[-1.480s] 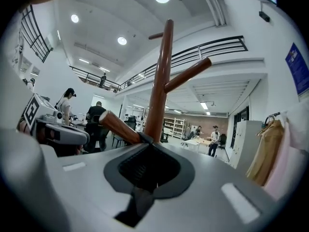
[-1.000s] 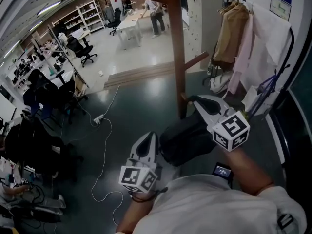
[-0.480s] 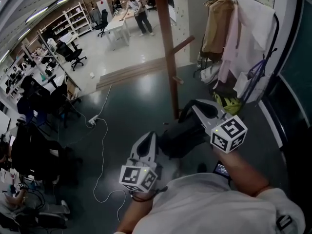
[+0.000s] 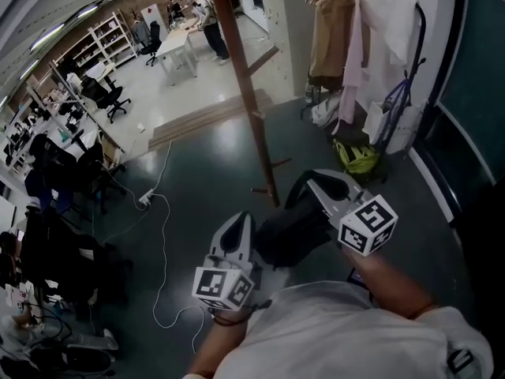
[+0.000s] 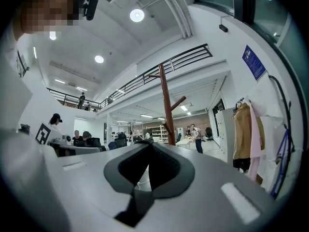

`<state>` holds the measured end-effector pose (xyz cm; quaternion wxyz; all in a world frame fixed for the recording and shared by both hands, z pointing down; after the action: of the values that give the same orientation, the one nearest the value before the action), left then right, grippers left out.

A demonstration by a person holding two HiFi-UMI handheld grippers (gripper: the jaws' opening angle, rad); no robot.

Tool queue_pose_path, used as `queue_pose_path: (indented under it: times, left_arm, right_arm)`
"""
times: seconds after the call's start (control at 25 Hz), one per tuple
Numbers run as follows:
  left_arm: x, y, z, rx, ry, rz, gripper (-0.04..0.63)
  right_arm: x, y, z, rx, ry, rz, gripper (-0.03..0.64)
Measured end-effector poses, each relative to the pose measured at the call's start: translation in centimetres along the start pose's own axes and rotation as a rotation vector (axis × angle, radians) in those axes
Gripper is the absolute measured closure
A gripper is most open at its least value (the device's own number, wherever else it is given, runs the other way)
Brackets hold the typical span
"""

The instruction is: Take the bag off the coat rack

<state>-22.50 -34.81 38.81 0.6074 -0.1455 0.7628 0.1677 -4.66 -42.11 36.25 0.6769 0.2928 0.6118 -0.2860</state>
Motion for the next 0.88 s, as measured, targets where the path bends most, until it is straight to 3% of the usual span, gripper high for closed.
queue_pose_path:
  times: [0.52,0.88]
  left_arm:
    - [-1.7,5.9,14.5,0.021,0.028,0.010,0.594]
    - [-3.2,12.7,22.6,0.066,0.001,0.004,0.594]
  right_arm:
    - [0.4,14.7,-4.1,0.073,-0.033,-0.015,0.595]
    - [-1.6,23.8,-7.0,0.110,-0.071,-0.048,0.595]
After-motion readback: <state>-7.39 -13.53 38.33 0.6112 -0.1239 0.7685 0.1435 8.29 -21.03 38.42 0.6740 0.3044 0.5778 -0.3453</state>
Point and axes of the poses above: the fingertips, and each gripper's own axes: y backward along the fingers, z to its right, x out of its top, the point moved 4 cm from there along y, backward along the fingers, and after that the axes turned 2 degrees about -x, right-handed, at the moved point
